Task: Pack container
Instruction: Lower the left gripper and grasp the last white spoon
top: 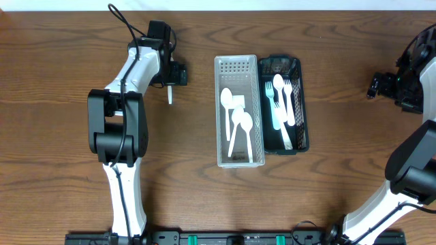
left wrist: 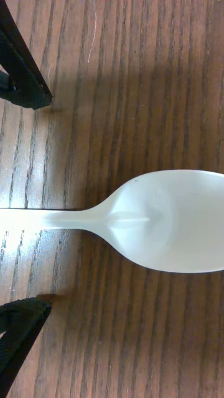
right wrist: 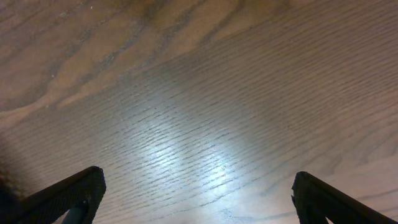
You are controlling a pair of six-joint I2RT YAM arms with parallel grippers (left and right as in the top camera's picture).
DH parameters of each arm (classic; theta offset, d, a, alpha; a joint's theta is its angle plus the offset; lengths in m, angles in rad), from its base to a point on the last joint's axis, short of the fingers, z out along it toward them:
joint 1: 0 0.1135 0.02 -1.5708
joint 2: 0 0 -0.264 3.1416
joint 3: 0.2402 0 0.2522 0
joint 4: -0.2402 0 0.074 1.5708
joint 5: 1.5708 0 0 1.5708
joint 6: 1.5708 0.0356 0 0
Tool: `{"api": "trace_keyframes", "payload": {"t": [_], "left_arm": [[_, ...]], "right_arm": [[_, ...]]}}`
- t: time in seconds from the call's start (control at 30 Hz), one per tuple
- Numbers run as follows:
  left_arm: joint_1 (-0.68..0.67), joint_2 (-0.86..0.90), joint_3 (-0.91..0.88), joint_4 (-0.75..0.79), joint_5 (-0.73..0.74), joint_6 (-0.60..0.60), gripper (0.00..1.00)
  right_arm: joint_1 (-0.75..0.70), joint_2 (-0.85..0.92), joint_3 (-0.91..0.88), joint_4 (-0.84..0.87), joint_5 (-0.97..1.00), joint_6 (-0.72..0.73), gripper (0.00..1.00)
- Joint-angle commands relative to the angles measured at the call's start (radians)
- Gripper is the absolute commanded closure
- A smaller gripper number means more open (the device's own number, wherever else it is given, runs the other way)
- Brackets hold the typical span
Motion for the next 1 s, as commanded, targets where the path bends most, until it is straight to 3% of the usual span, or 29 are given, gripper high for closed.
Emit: {"api": "trace_keyframes", "payload": {"t": [0.0, 0.97], "left_arm": [[0.006, 0.014, 0.029, 0.000, -0.005, 0.009, 0.01], [0.006, 0.075, 0.030, -0.021, 0.003, -0.013, 0.00]], "right_arm": [[-0.006, -0.005, -0.001, 0.002, 0.001, -0.011, 0.01], [-0.006, -0.004, -0.001, 0.002, 0.001, -0.011, 0.01]]}}
